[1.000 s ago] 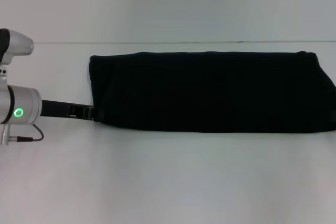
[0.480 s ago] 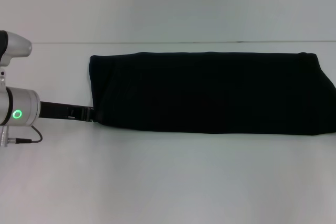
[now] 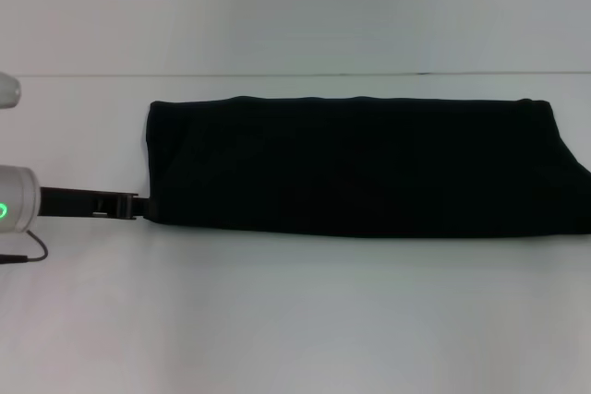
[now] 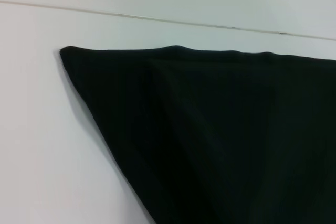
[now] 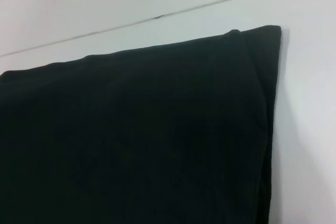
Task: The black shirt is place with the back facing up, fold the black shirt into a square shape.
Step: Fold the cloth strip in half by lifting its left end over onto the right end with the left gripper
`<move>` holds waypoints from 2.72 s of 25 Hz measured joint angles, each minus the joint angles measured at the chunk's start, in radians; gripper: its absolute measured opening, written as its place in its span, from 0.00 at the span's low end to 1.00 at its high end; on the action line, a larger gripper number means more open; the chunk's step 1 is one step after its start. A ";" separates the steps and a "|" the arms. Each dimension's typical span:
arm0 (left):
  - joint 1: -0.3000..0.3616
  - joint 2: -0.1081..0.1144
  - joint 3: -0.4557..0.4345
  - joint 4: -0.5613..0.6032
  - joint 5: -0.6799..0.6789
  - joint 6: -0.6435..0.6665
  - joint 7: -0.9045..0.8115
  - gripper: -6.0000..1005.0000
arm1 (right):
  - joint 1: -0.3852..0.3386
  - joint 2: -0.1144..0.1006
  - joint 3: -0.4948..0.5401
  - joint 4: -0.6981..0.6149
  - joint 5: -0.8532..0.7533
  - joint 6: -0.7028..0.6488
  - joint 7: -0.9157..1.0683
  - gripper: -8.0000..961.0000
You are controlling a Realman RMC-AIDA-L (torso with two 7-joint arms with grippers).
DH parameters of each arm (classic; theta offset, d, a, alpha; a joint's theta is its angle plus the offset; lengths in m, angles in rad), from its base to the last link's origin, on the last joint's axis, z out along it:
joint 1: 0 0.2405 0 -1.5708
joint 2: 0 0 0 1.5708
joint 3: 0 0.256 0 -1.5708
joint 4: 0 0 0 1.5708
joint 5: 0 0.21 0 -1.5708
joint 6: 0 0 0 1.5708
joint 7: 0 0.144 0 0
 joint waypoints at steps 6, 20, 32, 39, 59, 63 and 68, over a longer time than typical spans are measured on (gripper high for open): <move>0.011 -0.001 -0.018 0.010 0.008 0.010 0.006 0.10 | 0.002 0.003 0.001 0.000 0.000 -0.009 -0.007 0.01; 0.039 0.016 -0.175 0.071 0.011 0.201 -0.062 0.17 | -0.010 0.016 0.043 -0.140 0.012 -0.116 0.002 0.19; -0.026 0.034 -0.172 -0.088 0.011 0.378 -0.404 0.55 | 0.055 0.035 0.064 -0.167 0.110 -0.235 -0.102 0.68; -0.045 0.042 -0.175 -0.174 0.012 0.248 -0.554 0.82 | 0.089 0.037 0.064 -0.149 0.129 -0.237 -0.164 0.84; -0.057 0.040 -0.184 -0.236 0.001 0.048 -0.735 0.87 | 0.097 0.044 0.064 -0.155 0.170 -0.222 -0.254 0.96; -0.057 0.039 -0.184 -0.244 0.002 0.038 -0.735 0.87 | 0.097 0.043 0.070 -0.157 0.173 -0.220 -0.254 0.96; -0.056 0.039 -0.184 -0.244 0.005 0.016 -0.735 0.87 | 0.097 0.043 0.067 -0.158 0.182 -0.220 -0.254 0.96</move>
